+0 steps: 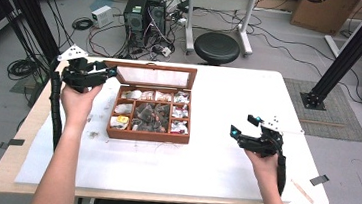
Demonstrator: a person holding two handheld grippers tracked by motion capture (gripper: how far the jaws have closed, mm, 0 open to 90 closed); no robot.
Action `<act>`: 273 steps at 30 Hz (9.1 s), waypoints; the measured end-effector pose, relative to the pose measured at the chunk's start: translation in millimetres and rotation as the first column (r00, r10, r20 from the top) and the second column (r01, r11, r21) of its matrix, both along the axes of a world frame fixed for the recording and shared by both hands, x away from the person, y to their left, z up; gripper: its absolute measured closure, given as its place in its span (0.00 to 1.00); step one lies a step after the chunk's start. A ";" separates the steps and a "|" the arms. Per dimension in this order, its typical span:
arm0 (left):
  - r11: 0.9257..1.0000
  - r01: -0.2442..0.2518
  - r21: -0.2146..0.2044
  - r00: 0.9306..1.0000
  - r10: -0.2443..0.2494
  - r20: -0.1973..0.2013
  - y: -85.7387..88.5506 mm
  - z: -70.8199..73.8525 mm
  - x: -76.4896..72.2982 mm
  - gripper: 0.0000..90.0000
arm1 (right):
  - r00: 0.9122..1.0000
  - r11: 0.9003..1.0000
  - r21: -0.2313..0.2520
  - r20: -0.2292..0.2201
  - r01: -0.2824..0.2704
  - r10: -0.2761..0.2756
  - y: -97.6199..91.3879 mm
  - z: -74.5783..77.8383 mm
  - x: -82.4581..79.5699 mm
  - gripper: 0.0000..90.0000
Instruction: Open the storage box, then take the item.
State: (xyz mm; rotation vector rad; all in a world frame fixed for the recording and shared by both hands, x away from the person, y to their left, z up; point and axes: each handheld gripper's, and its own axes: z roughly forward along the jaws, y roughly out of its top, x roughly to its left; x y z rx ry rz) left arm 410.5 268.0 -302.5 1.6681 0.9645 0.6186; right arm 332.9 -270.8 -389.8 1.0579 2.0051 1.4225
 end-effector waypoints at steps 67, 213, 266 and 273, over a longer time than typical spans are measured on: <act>1.000 -0.010 -0.013 1.000 0.010 -0.001 -1.4 4.5 6.6 0.57 | 0.999 0.998 0.041 -0.019 -0.039 0.040 13.2 5.6 13.1 0.30; 1.000 -0.004 -0.025 1.000 0.003 -0.030 -1.5 3.5 11.3 0.54 | 0.863 0.864 0.079 -0.057 -0.497 0.501 162.5 59.8 27.7 1.00; 1.000 -0.005 -0.023 0.999 0.004 -0.036 -1.6 3.9 11.0 0.54 | 0.754 0.751 0.180 -0.066 -0.635 0.653 138.3 24.8 -28.2 1.00; 1.000 -0.004 -0.024 0.999 0.003 -0.035 -1.6 3.8 11.1 0.54 | 0.752 0.752 0.178 -0.080 -0.635 0.654 141.3 20.6 -28.0 1.00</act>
